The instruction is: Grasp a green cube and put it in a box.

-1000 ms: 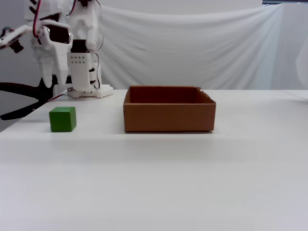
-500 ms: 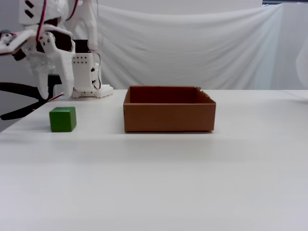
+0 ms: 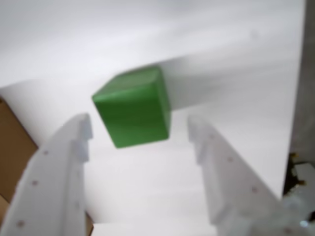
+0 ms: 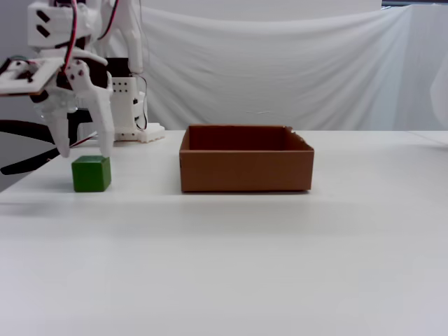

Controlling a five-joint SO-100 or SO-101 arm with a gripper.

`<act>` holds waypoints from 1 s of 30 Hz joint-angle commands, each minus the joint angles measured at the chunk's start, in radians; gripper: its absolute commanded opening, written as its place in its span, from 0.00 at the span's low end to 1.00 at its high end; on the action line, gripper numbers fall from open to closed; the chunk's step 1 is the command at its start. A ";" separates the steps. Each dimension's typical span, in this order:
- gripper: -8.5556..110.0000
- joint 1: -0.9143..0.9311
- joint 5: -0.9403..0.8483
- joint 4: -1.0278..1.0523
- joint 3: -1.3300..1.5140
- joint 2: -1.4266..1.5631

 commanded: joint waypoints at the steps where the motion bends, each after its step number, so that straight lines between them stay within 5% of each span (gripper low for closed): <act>1: 0.29 -0.015 -0.020 -0.009 -0.067 -0.003; 30: 0.25 -0.044 -0.006 -0.002 -0.104 -0.140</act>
